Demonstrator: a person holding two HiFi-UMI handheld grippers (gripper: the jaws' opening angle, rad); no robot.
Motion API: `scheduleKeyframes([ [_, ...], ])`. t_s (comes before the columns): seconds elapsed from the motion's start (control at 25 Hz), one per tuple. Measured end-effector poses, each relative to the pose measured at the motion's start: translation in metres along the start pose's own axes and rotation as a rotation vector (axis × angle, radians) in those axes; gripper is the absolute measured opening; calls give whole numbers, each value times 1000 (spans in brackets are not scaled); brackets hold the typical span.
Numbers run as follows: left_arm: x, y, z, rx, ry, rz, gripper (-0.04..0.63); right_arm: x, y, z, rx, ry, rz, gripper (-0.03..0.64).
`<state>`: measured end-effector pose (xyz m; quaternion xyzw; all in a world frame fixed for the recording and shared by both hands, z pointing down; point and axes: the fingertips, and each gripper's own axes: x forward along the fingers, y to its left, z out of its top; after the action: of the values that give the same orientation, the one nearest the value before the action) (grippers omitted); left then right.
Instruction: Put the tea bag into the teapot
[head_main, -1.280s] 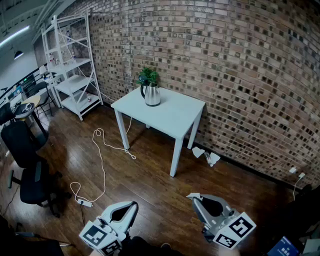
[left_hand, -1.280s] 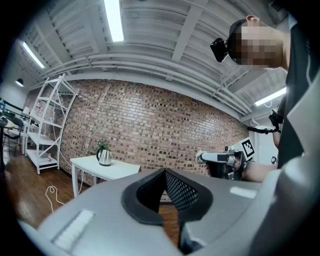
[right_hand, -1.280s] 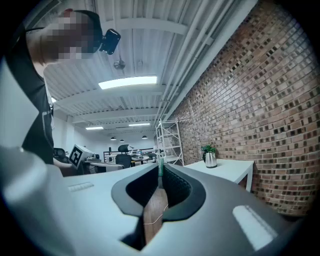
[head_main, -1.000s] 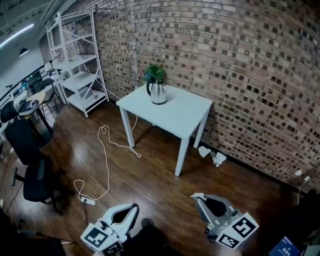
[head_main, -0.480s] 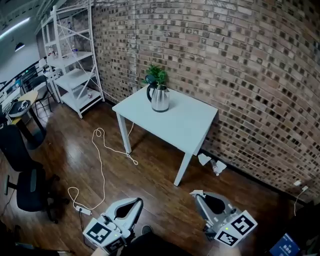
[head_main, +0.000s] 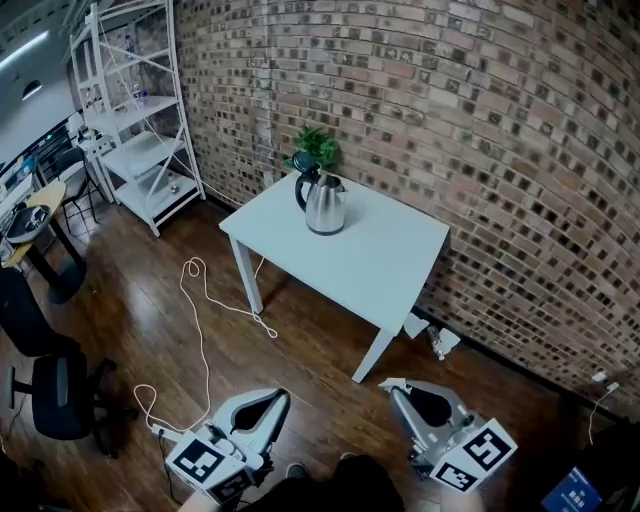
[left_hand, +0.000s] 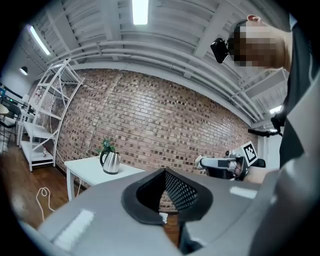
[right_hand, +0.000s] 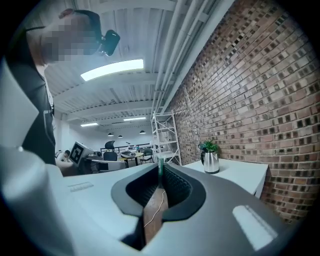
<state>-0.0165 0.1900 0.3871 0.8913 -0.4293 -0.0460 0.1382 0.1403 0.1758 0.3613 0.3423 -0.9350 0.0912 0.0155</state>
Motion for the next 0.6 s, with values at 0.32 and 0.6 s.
scheduleKeyframes([
  [0.32, 98, 57, 26, -10, -37, 90, 5, 68, -94, 17, -18, 31, 93, 23],
  [0.6, 180, 85, 47, 20, -60, 143, 5, 118, -161, 46, -36, 21, 199, 23],
])
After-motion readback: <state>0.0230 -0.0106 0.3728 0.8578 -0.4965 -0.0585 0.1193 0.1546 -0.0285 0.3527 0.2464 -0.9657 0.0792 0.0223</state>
